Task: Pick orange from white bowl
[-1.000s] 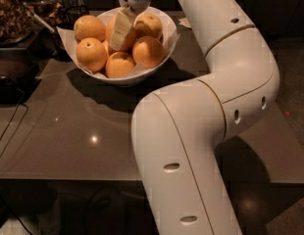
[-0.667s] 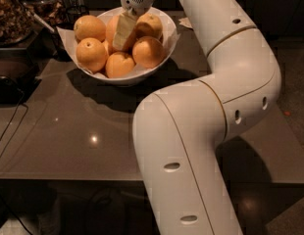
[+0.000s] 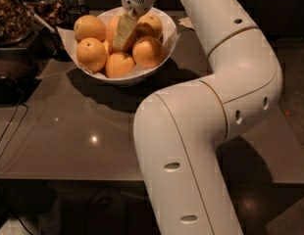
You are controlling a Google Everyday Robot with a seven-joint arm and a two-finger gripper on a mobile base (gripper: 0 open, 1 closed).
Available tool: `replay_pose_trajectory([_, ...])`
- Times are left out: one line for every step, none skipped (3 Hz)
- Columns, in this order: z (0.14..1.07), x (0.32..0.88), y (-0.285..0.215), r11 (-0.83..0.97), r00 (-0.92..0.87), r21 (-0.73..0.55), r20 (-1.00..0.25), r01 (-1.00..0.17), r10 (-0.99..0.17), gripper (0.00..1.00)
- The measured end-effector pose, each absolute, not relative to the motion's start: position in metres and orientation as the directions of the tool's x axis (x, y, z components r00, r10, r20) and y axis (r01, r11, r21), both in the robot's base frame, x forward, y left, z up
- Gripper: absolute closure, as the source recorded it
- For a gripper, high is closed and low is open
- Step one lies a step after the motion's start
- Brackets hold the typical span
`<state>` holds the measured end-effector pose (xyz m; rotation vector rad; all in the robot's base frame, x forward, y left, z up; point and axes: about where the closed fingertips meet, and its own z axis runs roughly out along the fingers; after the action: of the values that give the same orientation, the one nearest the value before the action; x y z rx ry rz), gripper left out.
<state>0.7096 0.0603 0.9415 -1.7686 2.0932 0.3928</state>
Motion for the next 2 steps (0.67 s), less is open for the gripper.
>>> replay_pose_trajectory([0.956,0.715,0.064,0.169,-0.11,-0.073,-0.504,-0.983,-0.857,1.0])
replay_pose_trajectory([0.987,0.705,0.061,0.142,-0.048,-0.117,-0.583,-0.983,-0.811,1.0])
